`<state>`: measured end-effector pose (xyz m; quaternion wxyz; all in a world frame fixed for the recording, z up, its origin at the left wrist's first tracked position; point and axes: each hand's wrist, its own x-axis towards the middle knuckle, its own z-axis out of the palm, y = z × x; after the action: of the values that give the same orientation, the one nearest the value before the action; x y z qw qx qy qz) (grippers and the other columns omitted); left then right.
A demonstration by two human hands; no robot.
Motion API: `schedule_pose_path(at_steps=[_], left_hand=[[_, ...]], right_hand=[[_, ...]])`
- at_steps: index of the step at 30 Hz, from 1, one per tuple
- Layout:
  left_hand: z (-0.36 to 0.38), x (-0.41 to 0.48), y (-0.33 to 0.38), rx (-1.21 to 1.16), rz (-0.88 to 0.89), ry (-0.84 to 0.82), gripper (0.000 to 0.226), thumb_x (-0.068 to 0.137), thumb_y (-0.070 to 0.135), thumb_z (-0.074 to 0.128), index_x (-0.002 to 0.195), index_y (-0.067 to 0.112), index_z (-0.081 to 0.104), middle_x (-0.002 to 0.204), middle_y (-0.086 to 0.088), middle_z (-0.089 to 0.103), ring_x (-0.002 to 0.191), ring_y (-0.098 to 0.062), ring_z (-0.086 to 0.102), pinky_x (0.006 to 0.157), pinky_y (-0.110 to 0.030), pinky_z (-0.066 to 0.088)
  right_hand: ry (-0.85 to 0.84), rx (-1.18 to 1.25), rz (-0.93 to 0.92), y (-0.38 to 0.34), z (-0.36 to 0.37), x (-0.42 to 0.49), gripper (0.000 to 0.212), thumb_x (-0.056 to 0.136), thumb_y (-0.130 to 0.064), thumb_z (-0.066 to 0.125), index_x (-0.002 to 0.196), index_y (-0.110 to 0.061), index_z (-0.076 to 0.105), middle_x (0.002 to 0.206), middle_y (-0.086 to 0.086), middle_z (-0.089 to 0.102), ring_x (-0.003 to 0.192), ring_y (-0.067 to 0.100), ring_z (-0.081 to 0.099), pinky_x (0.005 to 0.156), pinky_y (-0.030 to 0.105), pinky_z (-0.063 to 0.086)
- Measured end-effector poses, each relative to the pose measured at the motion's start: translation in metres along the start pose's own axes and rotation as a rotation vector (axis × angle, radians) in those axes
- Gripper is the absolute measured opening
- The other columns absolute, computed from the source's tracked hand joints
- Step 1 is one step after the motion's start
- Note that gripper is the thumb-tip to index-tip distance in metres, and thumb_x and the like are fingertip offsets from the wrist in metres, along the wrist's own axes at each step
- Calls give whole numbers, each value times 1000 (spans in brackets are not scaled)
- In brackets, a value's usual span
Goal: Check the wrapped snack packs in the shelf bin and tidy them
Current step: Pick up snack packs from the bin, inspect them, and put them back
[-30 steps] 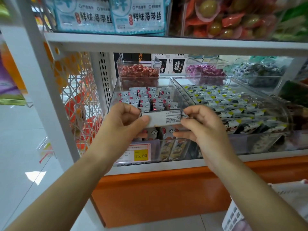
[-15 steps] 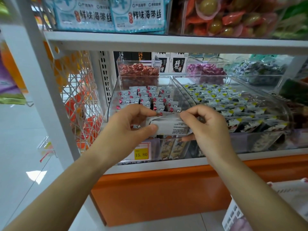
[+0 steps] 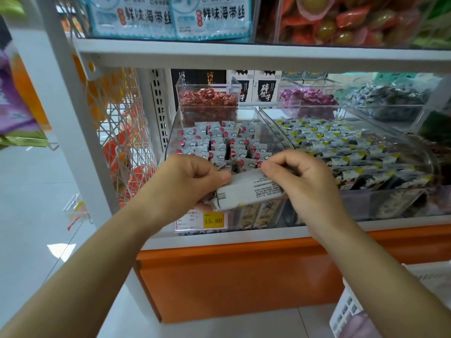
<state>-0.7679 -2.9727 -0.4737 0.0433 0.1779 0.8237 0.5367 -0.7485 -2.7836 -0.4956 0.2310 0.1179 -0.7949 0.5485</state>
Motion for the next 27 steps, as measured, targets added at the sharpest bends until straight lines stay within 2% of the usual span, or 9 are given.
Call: schedule_pose_path(at_steps=[5, 8, 10, 13, 14, 17, 22, 25, 27], left_hand=[[-8, -2, 2, -57, -38, -83, 29, 72, 37, 62, 70, 11, 74, 72, -6, 73, 72, -24, 70, 64, -28, 59], [-12, -2, 3, -64, -15, -95, 43, 67, 37, 64, 79, -3, 70, 77, -25, 68, 71, -37, 66, 57, -22, 57], [-13, -3, 4, -55, 7, -88, 46, 63, 36, 66, 78, -8, 67, 68, -33, 54, 59, -33, 58, 56, -21, 56], [-15, -4, 6, -86, 8, -101, 27, 62, 32, 67, 66, 6, 72, 55, -14, 60, 52, -18, 63, 54, -20, 55], [-15, -4, 6, -97, 10, -100, 23, 62, 32, 66, 64, 10, 73, 57, -12, 64, 52, -15, 64, 53, -19, 54], [-14, -3, 3, -93, 15, -69, 29, 63, 35, 66, 71, 7, 72, 82, -32, 61, 60, -24, 64, 55, -19, 54], [-7, -3, 1, -112, 11, -116, 35, 61, 36, 68, 92, 20, 69, 90, 0, 72, 79, -15, 70, 63, -20, 56], [-5, -2, -3, -22, 31, -86, 32, 67, 30, 69, 99, 26, 64, 89, 2, 72, 78, -11, 69, 66, -19, 56], [-7, -1, -4, 14, 40, -48, 21, 79, 25, 64, 99, 30, 63, 90, 6, 72, 83, -11, 68, 74, -24, 57]], right_hand=[[-32, 130, 101, 1, -1, 1, 20, 87, -21, 62, 69, -25, 69, 65, -7, 63, 67, 13, 59, 65, 45, 53], [-71, 153, 95, -1, -1, 0, 22, 87, -20, 62, 68, -26, 69, 64, -9, 64, 64, 8, 60, 61, 36, 53], [-90, 175, 94, -1, -1, 1, 22, 87, -19, 62, 68, -26, 69, 64, -10, 64, 63, 3, 60, 56, 23, 51], [-113, 211, 101, 0, -3, 2, 22, 86, -20, 62, 68, -27, 70, 64, -10, 64, 64, 3, 60, 58, 20, 49], [-114, 216, 102, 0, -3, 1, 21, 86, -20, 62, 68, -27, 70, 65, -10, 64, 65, 3, 60, 59, 20, 49], [-68, 189, 79, 1, -1, 1, 20, 86, -19, 62, 70, -25, 70, 65, -12, 65, 65, 1, 59, 60, 17, 48], [74, 118, 70, 5, 2, 0, 16, 87, -17, 63, 75, -25, 70, 67, -15, 68, 66, -1, 62, 61, 13, 49], [-13, 155, 190, 4, -4, 3, 17, 86, -16, 64, 73, -24, 72, 69, -8, 72, 67, 7, 67, 65, 25, 58], [-130, 224, 286, 3, -10, 5, 18, 85, -12, 64, 71, -21, 73, 71, -3, 73, 69, 11, 70, 60, 26, 58]])
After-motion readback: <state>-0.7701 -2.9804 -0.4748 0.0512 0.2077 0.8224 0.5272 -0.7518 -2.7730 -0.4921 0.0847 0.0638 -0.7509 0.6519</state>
